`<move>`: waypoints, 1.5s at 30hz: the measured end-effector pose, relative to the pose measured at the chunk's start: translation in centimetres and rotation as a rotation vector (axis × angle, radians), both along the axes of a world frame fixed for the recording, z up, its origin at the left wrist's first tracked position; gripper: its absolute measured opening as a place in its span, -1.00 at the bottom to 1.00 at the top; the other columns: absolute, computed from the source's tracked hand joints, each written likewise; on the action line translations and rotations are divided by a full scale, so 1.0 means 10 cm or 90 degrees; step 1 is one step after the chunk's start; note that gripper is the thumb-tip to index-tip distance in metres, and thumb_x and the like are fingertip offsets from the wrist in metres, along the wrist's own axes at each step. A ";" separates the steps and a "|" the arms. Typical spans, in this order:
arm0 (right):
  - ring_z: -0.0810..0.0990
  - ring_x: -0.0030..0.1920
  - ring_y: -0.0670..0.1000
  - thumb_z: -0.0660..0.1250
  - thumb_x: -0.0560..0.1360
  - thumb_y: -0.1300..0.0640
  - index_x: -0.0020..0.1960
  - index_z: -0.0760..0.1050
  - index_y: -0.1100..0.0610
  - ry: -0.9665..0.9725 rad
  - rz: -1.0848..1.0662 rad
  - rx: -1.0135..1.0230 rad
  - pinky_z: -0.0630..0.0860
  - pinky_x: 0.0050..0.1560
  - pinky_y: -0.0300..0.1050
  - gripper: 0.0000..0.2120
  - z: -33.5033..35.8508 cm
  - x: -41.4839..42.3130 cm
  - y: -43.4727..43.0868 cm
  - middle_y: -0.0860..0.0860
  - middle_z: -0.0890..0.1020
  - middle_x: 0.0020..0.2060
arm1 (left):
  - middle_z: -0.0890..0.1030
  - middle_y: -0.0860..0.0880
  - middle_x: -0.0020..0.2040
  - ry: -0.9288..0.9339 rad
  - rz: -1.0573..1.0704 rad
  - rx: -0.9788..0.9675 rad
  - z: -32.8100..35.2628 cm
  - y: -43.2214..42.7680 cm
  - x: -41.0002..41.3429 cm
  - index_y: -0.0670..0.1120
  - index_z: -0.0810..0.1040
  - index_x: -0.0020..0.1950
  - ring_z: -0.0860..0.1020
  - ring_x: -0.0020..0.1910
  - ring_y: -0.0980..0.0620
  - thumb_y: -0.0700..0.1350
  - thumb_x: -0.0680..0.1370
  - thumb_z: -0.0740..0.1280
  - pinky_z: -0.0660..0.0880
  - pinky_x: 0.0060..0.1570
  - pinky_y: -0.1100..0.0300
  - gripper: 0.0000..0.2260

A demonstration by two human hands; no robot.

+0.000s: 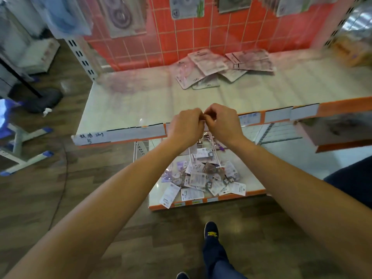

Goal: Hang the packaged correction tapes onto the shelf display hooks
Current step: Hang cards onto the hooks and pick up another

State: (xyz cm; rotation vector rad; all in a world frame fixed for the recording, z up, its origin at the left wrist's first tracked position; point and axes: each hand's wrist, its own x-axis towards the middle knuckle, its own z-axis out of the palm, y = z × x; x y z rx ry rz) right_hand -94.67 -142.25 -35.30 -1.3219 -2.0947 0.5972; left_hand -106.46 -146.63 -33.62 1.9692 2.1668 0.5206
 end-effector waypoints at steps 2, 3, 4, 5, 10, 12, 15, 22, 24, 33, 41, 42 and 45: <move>0.60 -0.13 0.05 0.32 0.51 0.14 -0.04 0.59 0.17 0.010 -0.008 0.004 0.49 -0.10 -0.08 -0.88 0.06 0.02 0.18 0.06 0.67 -0.14 | 0.64 -0.08 0.00 0.006 -0.002 0.014 0.05 0.19 0.02 -0.08 0.53 0.13 0.57 -0.03 -0.12 -0.10 0.58 0.20 0.46 -0.11 0.07 -0.81; 0.60 -0.13 0.05 0.32 0.51 0.14 -0.04 0.59 0.17 0.017 -0.014 0.008 0.50 -0.10 -0.08 -0.88 0.10 0.03 0.28 0.06 0.67 -0.14 | 0.63 -0.07 0.01 0.007 0.001 0.022 0.07 0.29 0.03 -0.08 0.53 0.13 0.57 -0.02 -0.13 -0.10 0.58 0.21 0.47 -0.10 0.05 -0.81; 0.60 -0.13 0.05 0.32 0.51 0.14 -0.05 0.59 0.17 0.023 -0.015 0.010 0.51 -0.09 -0.06 -0.88 0.12 0.04 0.36 0.06 0.67 -0.14 | 0.63 -0.07 0.01 0.004 0.004 0.025 0.09 0.38 0.04 -0.07 0.53 0.13 0.57 -0.02 -0.13 -0.10 0.57 0.21 0.47 -0.10 0.05 -0.82; 0.61 -0.13 0.06 0.32 0.50 0.15 -0.04 0.59 0.17 0.026 -0.013 0.009 0.51 -0.08 -0.05 -0.89 0.15 0.04 0.45 0.06 0.67 -0.13 | 0.63 -0.06 0.01 -0.004 0.008 0.025 0.10 0.47 0.04 -0.06 0.53 0.12 0.56 -0.01 -0.12 -0.11 0.57 0.21 0.46 -0.09 0.06 -0.82; 0.59 0.02 0.09 0.33 0.50 0.19 0.08 0.58 0.20 -0.009 0.009 0.016 0.46 -0.01 -0.09 -0.82 0.14 0.04 0.94 0.10 0.65 0.01 | 0.50 -0.10 0.25 -0.005 0.009 -0.031 0.08 0.89 0.00 -0.05 0.48 0.27 0.47 0.23 -0.11 -0.06 0.54 0.30 0.41 0.14 0.05 -0.70; 0.56 0.07 0.13 0.33 0.49 0.20 0.11 0.56 0.22 -0.026 0.018 0.034 0.42 0.03 -0.06 -0.78 0.10 0.02 1.10 0.14 0.62 0.05 | 0.45 -0.15 0.29 0.007 0.013 -0.035 0.05 1.00 -0.04 -0.09 0.45 0.32 0.43 0.27 -0.14 -0.06 0.53 0.31 0.38 0.19 0.04 -0.64; 0.50 0.13 0.19 0.32 0.46 0.22 0.12 0.56 0.22 -0.064 0.024 0.044 0.38 0.12 -0.02 -0.76 0.07 -0.05 1.33 0.18 0.58 0.09 | 0.42 -0.16 0.32 0.013 0.026 -0.043 0.03 1.14 -0.10 -0.12 0.39 0.37 0.39 0.30 -0.17 -0.07 0.53 0.31 0.36 0.21 0.04 -0.58; 0.45 0.22 0.21 0.34 0.44 0.26 0.20 0.52 0.25 -0.104 0.046 0.088 0.40 0.19 0.06 -0.67 0.07 -0.28 1.71 0.18 0.56 0.17 | 0.46 -0.16 0.29 0.013 0.057 -0.049 0.01 1.40 -0.29 -0.15 0.38 0.32 0.39 0.25 -0.18 -0.10 0.51 0.32 0.37 0.19 -0.02 -0.61; 0.50 0.13 0.21 0.38 0.40 0.25 0.11 0.54 0.24 -0.115 0.057 0.093 0.44 0.13 0.06 -0.72 0.07 -0.35 1.77 0.16 0.59 0.08 | 0.46 -0.14 0.30 0.026 0.056 -0.055 0.00 1.44 -0.34 -0.14 0.38 0.33 0.39 0.26 -0.16 -0.08 0.52 0.30 0.38 0.22 -0.02 -0.60; 0.50 0.07 0.22 0.24 0.49 0.26 0.05 0.50 0.22 -0.181 -0.001 0.110 0.38 -0.03 0.04 -0.85 0.07 -0.46 1.85 0.16 0.61 0.04 | 0.54 -0.11 0.16 0.038 0.056 -0.061 -0.05 1.46 -0.41 -0.11 0.46 0.16 0.40 0.18 -0.13 -0.09 0.51 0.30 0.45 0.09 -0.03 -0.75; 0.58 -0.03 0.15 0.29 0.53 0.15 0.21 0.51 0.07 0.012 -0.070 0.076 0.45 -0.15 -0.07 -0.74 0.33 -0.21 1.57 0.07 0.65 -0.01 | 0.49 -0.11 0.26 -0.002 0.035 -0.028 -0.06 1.29 -0.37 -0.13 0.41 0.33 0.37 0.30 -0.12 -0.04 0.57 0.27 0.36 0.23 0.00 -0.64; 0.57 -0.05 0.10 0.27 0.53 0.19 0.22 0.51 0.05 0.057 -0.090 0.050 0.41 -0.18 -0.13 -0.73 0.38 -0.16 1.50 0.02 0.63 -0.02 | 0.48 -0.12 0.27 -0.010 0.029 -0.016 -0.07 1.25 -0.35 -0.14 0.40 0.34 0.36 0.31 -0.13 -0.03 0.58 0.26 0.34 0.24 0.02 -0.64; 0.52 -0.02 0.00 0.16 0.53 0.29 0.15 0.55 0.09 0.276 -0.168 -0.099 0.37 -0.14 -0.29 -0.71 0.43 -0.10 1.34 -0.05 0.57 -0.07 | 0.49 -0.14 0.30 -0.049 0.013 -0.006 -0.02 1.17 -0.27 -0.15 0.43 0.36 0.38 0.32 -0.14 0.00 0.61 0.23 0.30 0.26 0.07 -0.62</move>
